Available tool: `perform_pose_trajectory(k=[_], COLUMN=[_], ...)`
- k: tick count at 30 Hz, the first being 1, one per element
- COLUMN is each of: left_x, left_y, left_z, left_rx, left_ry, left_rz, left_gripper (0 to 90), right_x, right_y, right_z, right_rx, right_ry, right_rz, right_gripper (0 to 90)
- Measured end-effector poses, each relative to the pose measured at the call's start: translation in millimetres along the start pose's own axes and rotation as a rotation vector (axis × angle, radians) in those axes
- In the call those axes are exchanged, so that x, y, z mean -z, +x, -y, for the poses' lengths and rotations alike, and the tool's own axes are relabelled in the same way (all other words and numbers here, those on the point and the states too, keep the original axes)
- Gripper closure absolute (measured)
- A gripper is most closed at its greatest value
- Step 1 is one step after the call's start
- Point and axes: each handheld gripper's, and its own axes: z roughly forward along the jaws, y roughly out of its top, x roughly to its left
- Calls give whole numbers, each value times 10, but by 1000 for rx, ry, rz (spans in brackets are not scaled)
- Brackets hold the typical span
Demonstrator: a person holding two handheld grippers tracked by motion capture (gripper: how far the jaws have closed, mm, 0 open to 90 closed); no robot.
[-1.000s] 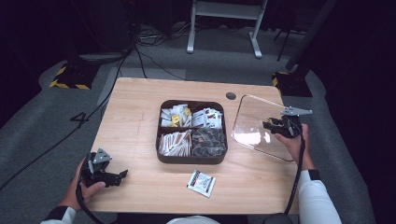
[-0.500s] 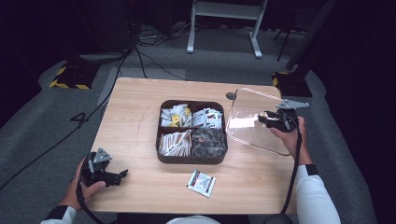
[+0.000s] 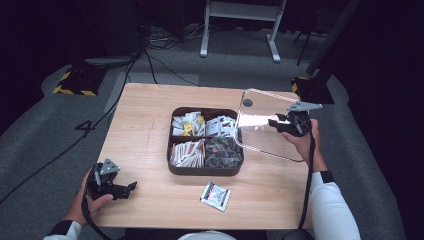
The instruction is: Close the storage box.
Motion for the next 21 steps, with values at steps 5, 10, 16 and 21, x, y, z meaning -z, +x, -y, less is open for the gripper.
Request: perform_pose_trajectory(k=[5,10,16,21], left_x=[0,0,0,0], left_y=[0,0,-1,0], left_z=[0,0,0,0], left_rx=[0,0,2,0], left_ry=[0,0,0,0], left_rz=[0,0,0,0], left_gripper=[0,0,0,0], right_x=[-71,-145,-259,-349], right_y=[110,211,370,481], right_z=[-107,-207,-312,-374], right_rx=[16,23,46,55], right_ry=[11,8,17,17], right_rz=[-10,-37,-62,-83], right_gripper=[589,589,589,589])
